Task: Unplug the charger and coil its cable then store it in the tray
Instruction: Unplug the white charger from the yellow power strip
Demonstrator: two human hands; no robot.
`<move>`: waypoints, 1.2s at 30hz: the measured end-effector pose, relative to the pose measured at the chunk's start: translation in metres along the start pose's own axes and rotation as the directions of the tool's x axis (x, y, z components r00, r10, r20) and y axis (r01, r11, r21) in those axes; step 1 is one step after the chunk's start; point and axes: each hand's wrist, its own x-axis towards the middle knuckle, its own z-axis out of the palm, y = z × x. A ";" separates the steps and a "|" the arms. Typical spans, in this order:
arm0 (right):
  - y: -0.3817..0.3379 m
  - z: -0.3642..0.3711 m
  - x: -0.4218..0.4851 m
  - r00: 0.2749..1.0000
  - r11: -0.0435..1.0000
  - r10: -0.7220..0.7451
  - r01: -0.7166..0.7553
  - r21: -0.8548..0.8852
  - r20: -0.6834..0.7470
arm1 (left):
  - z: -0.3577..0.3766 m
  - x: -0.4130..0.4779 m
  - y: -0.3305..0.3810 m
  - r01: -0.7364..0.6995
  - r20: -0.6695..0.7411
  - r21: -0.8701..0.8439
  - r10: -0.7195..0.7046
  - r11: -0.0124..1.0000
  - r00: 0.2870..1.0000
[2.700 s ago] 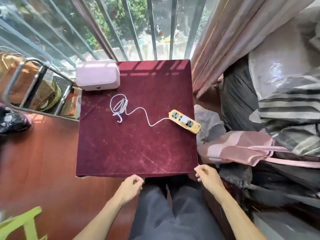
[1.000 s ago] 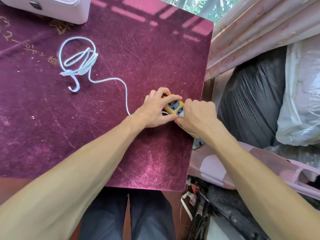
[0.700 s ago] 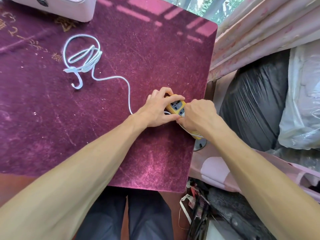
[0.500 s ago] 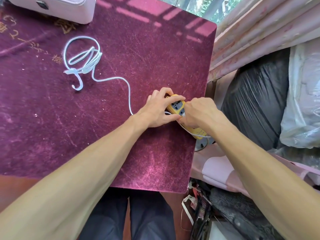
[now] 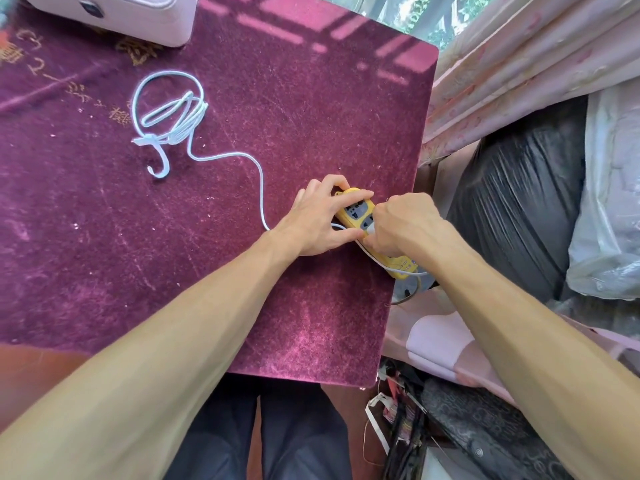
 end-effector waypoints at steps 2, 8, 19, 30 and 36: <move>-0.003 0.001 0.000 1.000 1.000 0.018 -0.018 0.004 -0.005 | 0.000 0.000 0.000 -0.002 0.005 0.009 0.002 1.000 1.000; 0.005 0.002 -0.002 1.000 0.996 0.006 -0.007 0.091 0.017 | 0.002 0.000 0.000 0.002 0.010 0.041 -0.002 0.999 1.000; 0.000 0.003 -0.029 0.997 0.949 0.078 -0.067 0.308 -0.025 | -0.007 0.001 0.008 0.054 0.068 0.040 -0.057 0.998 0.996; -0.022 0.057 -0.073 0.950 0.382 0.311 -0.127 0.915 0.002 | -0.027 -0.035 0.019 0.072 -0.088 -0.047 -0.076 0.996 0.993; -0.064 0.053 -0.117 0.925 -0.024 0.372 0.095 0.995 -0.080 | -0.047 -0.108 0.043 0.251 -0.114 -0.633 -0.409 0.732 0.905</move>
